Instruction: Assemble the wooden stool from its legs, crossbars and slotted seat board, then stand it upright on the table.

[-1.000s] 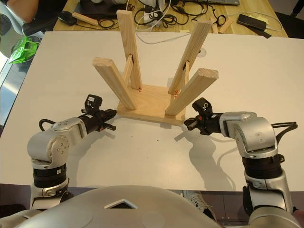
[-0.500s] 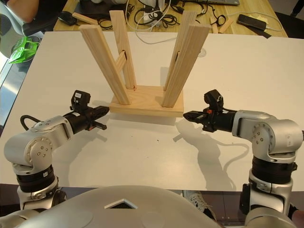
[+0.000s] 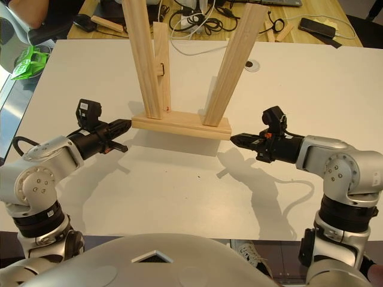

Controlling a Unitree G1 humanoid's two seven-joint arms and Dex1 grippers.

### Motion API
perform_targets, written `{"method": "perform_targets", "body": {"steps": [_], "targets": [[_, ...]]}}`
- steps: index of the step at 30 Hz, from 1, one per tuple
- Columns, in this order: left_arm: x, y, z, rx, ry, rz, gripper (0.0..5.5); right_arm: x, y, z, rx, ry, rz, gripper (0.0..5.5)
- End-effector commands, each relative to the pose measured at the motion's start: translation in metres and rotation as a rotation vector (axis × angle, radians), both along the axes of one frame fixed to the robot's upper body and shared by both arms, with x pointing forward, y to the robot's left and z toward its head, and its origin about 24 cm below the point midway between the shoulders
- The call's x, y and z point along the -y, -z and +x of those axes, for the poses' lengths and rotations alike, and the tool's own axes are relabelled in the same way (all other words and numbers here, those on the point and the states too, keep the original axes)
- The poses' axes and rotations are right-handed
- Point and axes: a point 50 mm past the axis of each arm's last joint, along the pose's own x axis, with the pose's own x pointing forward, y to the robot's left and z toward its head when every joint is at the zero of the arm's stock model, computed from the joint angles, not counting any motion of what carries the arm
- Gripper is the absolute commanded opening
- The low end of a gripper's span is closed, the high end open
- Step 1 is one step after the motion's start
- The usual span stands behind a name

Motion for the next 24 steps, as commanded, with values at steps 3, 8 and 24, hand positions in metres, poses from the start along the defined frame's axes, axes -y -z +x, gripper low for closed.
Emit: {"method": "perform_targets", "body": {"steps": [3, 8, 24], "targets": [[0.043, -0.013, -0.012, 0.007, 0.312, -0.230, 0.01, -0.036, -0.021, 0.000, 0.093, -0.211, 0.210, 0.00], [0.042, -0.015, -0.011, 0.016, 0.312, -0.249, 0.01, -0.037, -0.024, 0.000, 0.099, -0.215, 0.230, 0.00], [0.044, -0.030, -0.010, 0.061, 0.350, -0.313, 0.01, -0.039, -0.031, -0.001, 0.112, -0.239, 0.277, 0.00]]}}
